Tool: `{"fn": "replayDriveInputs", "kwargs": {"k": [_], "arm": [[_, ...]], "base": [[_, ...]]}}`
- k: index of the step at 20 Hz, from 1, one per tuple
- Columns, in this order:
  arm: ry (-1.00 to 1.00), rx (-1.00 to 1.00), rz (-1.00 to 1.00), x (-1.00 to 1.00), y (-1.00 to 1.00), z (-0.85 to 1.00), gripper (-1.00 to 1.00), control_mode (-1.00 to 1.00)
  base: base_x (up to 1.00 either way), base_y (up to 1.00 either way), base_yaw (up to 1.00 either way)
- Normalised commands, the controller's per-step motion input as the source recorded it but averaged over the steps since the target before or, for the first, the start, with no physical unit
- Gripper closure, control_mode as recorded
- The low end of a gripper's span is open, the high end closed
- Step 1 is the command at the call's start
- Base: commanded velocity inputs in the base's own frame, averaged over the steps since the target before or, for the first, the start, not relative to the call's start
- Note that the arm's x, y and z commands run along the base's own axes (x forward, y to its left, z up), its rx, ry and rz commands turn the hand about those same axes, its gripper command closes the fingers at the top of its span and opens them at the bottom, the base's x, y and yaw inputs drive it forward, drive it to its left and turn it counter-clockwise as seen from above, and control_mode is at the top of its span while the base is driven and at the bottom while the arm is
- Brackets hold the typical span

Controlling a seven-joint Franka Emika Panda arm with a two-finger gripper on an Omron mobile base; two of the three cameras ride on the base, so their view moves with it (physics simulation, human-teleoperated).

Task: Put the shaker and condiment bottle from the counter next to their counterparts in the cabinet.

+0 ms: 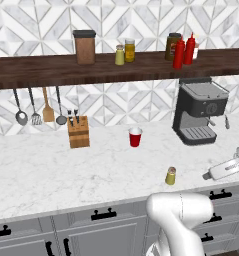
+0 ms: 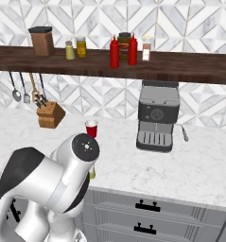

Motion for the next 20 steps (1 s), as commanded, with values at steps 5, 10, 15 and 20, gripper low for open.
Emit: {"fn": "replayDriveInputs", "kwargs": {"k": [5, 10, 15, 20], "arm": [[0.01, 0.00, -0.01, 0.01, 0.11, -0.08, -1.00, -1.00], [0.04, 0.00, -0.01, 0.20, 0.00, -0.10, -1.00, -1.00], [0.05, 0.00, 0.00, 0.20, 0.00, -0.10, -1.00, -1.00], [0.01, 0.00, 0.00, -0.01, 0.00, -0.12, -1.00, -1.00]], "base": [[0.00, 0.00, 0.00], [0.00, 0.00, 0.00], [0.00, 0.00, 0.00], [0.00, 0.00, 0.00]]}}
